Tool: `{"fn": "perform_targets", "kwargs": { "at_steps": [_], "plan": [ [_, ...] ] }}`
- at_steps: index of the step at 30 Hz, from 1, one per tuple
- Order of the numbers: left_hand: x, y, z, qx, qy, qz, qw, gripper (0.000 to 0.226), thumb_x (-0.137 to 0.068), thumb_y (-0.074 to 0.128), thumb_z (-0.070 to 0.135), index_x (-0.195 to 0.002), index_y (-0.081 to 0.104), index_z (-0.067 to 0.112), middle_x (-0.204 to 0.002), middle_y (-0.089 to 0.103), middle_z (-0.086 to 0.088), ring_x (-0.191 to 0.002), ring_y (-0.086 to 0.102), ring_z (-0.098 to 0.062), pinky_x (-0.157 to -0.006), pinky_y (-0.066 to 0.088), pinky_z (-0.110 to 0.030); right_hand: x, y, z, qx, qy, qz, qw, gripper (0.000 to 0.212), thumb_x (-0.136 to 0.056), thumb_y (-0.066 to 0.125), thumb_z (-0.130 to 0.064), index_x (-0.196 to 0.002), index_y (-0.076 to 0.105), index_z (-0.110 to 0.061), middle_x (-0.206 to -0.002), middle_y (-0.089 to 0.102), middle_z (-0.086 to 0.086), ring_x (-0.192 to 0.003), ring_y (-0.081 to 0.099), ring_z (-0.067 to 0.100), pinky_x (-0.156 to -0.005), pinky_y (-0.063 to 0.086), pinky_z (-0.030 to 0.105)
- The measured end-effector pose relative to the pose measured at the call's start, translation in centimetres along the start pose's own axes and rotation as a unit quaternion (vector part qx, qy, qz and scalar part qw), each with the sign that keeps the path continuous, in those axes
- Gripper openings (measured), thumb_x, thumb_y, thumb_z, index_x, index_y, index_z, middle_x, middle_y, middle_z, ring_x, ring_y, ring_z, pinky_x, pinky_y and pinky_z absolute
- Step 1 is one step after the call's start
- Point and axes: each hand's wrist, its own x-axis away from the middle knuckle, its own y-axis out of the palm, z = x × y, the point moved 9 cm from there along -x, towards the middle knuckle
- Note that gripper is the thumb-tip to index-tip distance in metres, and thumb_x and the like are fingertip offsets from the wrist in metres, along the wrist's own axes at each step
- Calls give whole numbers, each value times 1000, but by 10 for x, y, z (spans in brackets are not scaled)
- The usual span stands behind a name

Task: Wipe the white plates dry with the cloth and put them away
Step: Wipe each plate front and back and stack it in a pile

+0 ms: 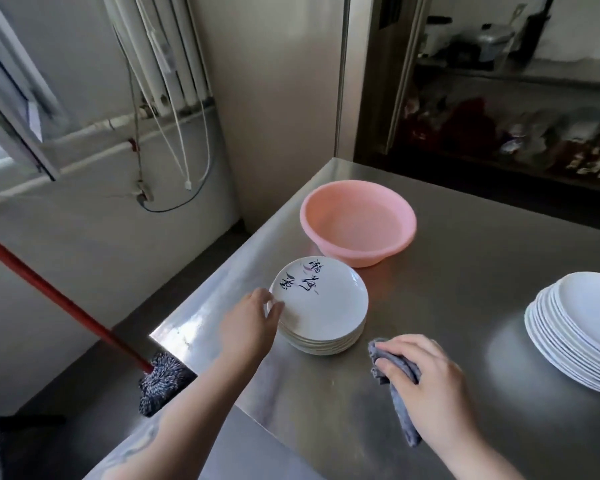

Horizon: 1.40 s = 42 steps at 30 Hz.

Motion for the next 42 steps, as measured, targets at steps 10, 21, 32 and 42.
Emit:
{"fn": "perform_targets", "kwargs": {
  "at_steps": [10,21,32,42],
  "plan": [
    [-20,10,-12,48,-61,-10,997,20,-83,63,40,-80,52,24,-77,56,9,-67,50,-7,-51,32,-26,-19,4,0,-37,38,25,998,33,-76,74,4,-82,75,-29,-92,65,-17,-94,59,2,-73,41,1],
    [-14,3,-7,210,-126,16,969,11,-86,62,25,-80,55,18,-67,64,4,-63,60,-14,-55,49,-33,-33,4,-5,-26,16,16,999,49,-77,75,-3,-78,66,-51,-96,63,-23,-95,58,2,-78,39,3],
    [-4,0,12,376,-141,-7,916,28,-87,60,10,-113,70,15,-58,69,-3,-53,69,-17,-72,58,-39,-27,-18,12,-35,54,51,997,38,-79,72,-4,-79,71,-41,-95,64,-21,-93,61,1,-73,40,2],
    [32,40,136,429,4,-156,890,32,-88,65,10,-87,73,41,-62,71,0,-55,70,-15,-60,59,-34,30,-128,53,32,153,216,964,26,-80,72,-5,-89,73,-29,-95,67,-15,-95,61,5,-81,41,8]
  ]
}}
